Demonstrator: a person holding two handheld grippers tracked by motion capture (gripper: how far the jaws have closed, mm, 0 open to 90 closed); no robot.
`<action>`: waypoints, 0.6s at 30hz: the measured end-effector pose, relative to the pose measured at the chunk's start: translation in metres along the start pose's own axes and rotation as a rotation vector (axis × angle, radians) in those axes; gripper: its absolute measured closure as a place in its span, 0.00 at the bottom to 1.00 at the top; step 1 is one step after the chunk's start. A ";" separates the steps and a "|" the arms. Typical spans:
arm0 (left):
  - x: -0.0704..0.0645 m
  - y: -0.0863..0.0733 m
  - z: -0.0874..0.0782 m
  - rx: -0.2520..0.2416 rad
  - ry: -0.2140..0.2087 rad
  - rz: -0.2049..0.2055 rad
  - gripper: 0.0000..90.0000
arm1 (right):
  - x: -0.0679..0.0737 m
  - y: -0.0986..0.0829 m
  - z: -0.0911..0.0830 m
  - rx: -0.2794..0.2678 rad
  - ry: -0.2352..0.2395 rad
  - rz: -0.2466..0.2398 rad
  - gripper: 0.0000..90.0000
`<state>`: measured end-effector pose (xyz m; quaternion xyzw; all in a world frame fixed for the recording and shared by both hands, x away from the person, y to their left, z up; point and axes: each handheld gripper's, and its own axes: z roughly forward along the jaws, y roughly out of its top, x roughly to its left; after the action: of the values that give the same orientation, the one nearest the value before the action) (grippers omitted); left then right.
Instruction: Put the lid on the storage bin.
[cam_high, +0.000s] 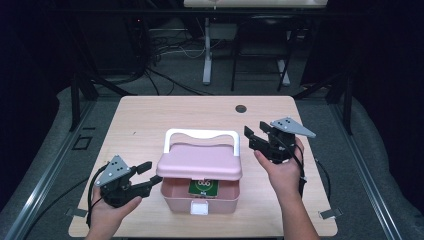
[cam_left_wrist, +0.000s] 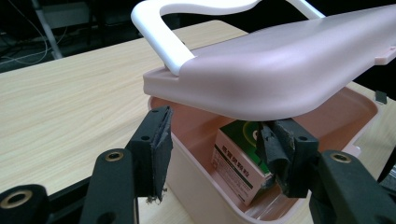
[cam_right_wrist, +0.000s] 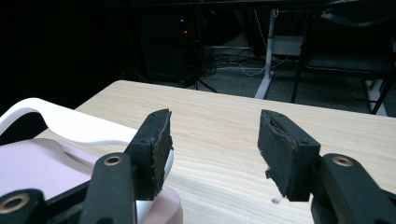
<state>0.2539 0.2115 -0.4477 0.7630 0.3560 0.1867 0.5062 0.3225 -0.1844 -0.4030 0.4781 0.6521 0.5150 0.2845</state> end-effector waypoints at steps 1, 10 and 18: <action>0.000 -0.001 0.001 -0.002 0.002 0.000 0.51 | 0.000 0.000 0.000 0.000 0.000 0.000 0.49; 0.001 -0.012 0.000 0.016 -0.011 -0.020 0.52 | 0.000 -0.001 0.001 0.004 0.001 0.003 0.49; 0.000 -0.018 -0.001 0.021 -0.011 -0.026 0.53 | 0.000 -0.001 0.000 0.003 0.001 0.003 0.49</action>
<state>0.2469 0.2161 -0.4641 0.7645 0.3652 0.1722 0.5026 0.3226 -0.1842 -0.4038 0.4795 0.6523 0.5146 0.2827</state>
